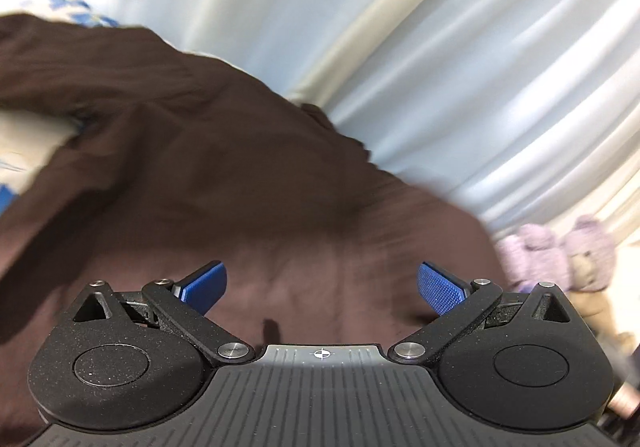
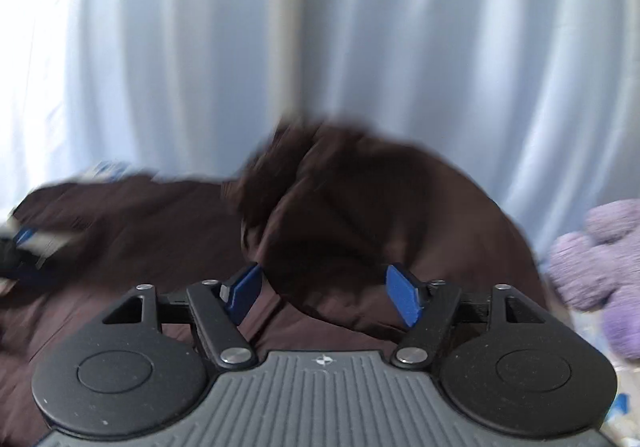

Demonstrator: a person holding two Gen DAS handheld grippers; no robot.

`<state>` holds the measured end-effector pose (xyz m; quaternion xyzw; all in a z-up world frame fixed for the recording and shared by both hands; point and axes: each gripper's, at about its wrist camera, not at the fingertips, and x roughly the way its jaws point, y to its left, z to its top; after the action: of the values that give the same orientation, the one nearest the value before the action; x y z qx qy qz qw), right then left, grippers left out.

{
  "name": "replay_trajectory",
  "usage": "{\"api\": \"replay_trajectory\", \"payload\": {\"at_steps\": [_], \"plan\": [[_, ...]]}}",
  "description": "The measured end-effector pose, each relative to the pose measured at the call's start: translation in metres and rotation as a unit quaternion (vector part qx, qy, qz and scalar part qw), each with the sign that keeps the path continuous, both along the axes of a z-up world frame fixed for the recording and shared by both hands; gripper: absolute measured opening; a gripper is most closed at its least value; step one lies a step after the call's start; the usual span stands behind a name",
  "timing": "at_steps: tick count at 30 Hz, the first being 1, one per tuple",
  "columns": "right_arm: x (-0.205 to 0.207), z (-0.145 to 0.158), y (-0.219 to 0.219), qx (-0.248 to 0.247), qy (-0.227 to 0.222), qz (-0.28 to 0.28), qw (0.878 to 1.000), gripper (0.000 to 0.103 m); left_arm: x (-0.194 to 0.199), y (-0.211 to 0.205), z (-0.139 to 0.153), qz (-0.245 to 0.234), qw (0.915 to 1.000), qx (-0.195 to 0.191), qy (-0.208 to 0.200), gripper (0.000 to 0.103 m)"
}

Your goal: Fold large clothes

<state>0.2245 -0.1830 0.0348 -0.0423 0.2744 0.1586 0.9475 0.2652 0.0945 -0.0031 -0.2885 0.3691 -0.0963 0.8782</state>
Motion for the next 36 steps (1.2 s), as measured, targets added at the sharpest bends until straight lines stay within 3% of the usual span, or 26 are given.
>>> {"api": "replay_trajectory", "payload": {"at_steps": [2,5,8,10,14,16,18,19,22,26,28,30,33,36], "plan": [[-0.007,-0.009,0.004,0.009,0.022,0.006,1.0,0.071,0.013,0.001,-0.007,-0.013,0.9995,-0.027,0.005,0.103],[0.0,-0.021,-0.019,0.055,0.066,-0.034,0.996,0.07,0.044,-0.006,-0.024,-0.04,0.9969,-0.062,0.025,0.103],[0.002,-0.045,-0.052,0.125,0.106,-0.082,0.983,0.051,0.074,-0.021,-0.04,-0.051,0.9943,-0.08,0.05,0.101],[-0.009,-0.06,-0.068,0.178,0.127,-0.106,0.97,0.041,0.092,-0.032,-0.055,-0.052,0.9924,-0.084,0.073,0.083],[-0.018,-0.085,-0.103,0.284,0.128,-0.152,0.938,0.036,0.113,-0.049,-0.077,-0.057,0.9876,-0.082,0.121,0.075],[-0.023,-0.094,-0.12,0.314,0.124,-0.175,0.925,0.033,0.12,-0.053,-0.082,-0.063,0.9861,-0.083,0.13,0.067],[-0.026,-0.098,-0.129,0.328,0.124,-0.186,0.918,0.033,0.126,-0.055,-0.084,-0.066,0.985,-0.087,0.134,0.049],[-0.025,-0.101,-0.131,0.335,0.126,-0.189,0.915,0.033,0.128,-0.055,-0.084,-0.066,0.9849,-0.087,0.135,0.032],[-0.025,-0.107,-0.138,0.347,0.141,-0.189,0.908,0.032,0.134,-0.053,-0.072,-0.063,0.9874,-0.084,0.118,0.022],[-0.02,-0.105,-0.137,0.314,0.137,-0.199,0.918,0.028,0.131,-0.053,-0.014,-0.06,0.9979,-0.013,0.023,0.02],[-0.015,-0.099,-0.138,0.294,0.122,-0.202,0.926,0.028,0.13,-0.055,0.017,-0.059,0.9969,0.039,-0.034,0.02],[-0.007,-0.092,-0.139,0.276,0.107,-0.206,0.932,0.028,0.129,-0.062,0.032,-0.059,0.9904,0.104,-0.069,0.02],[0.009,-0.088,-0.139,0.246,0.092,-0.223,0.939,0.028,0.135,-0.075,0.019,-0.064,0.9772,0.188,-0.077,0.02],[0.022,-0.089,-0.141,0.213,0.085,-0.252,0.94,0.026,0.144,-0.082,-0.025,-0.064,0.9739,0.216,-0.029,0.022]]}}
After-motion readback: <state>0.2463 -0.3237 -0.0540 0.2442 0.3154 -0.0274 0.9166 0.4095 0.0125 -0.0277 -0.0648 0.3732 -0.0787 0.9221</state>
